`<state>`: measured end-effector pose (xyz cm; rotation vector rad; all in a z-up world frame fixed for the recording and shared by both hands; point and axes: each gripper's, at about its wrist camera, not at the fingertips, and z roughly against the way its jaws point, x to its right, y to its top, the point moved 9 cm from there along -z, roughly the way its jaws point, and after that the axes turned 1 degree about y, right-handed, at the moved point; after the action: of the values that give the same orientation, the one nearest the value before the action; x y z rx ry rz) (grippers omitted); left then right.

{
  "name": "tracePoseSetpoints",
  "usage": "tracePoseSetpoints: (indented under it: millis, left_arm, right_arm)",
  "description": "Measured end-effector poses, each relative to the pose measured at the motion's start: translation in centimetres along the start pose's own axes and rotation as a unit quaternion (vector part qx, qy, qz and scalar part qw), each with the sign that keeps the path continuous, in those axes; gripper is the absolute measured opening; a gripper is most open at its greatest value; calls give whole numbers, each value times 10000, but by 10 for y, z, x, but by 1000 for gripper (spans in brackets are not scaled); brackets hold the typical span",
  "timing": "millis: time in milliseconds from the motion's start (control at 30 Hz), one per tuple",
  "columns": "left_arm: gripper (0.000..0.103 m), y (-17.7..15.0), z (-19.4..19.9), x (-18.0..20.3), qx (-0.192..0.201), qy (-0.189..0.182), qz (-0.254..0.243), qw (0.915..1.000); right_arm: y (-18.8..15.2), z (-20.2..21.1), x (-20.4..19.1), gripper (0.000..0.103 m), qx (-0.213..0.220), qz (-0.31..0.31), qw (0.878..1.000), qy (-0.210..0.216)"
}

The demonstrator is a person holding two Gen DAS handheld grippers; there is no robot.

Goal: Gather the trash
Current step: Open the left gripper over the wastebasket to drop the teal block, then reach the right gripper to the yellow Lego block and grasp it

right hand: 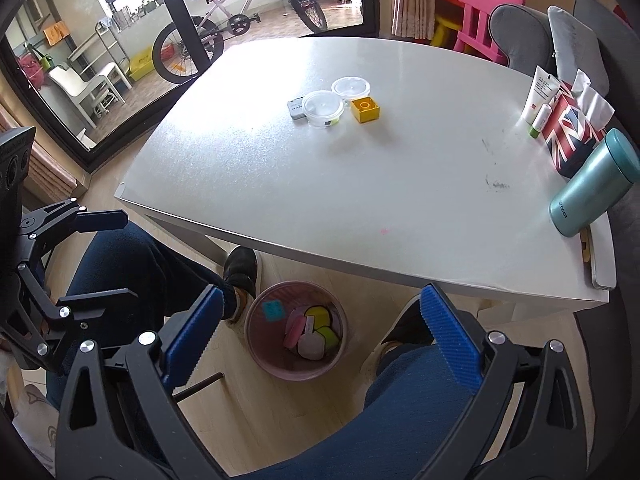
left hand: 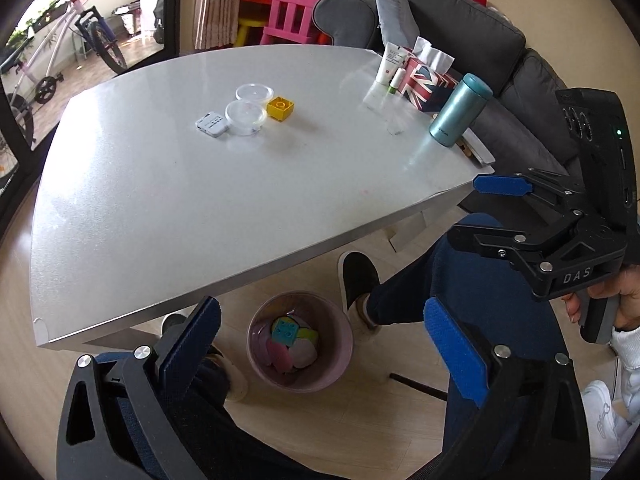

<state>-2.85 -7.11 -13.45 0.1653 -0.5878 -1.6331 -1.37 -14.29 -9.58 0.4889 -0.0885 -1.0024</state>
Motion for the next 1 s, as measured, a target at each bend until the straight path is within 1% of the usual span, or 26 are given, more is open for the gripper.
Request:
tracePoseSetpoints:
  millis: [300, 567, 733, 1000]
  left_arm:
    - [98, 2, 0, -8, -10, 129, 127, 9998]
    - [98, 7, -1, -22, 2, 245, 229, 9994]
    - [98, 17, -3, -31, 7, 306, 310, 9991]
    - [98, 41, -8, -46, 112, 399, 387, 9984]
  right_arm:
    - [0, -2, -2, 97, -35, -18, 10000, 41]
    - [13, -6, -3, 97, 31, 9, 9999, 98]
    - [34, -18, 1, 97, 45, 101, 9999, 79]
    - [86, -48, 12, 97, 64, 411, 9991, -23]
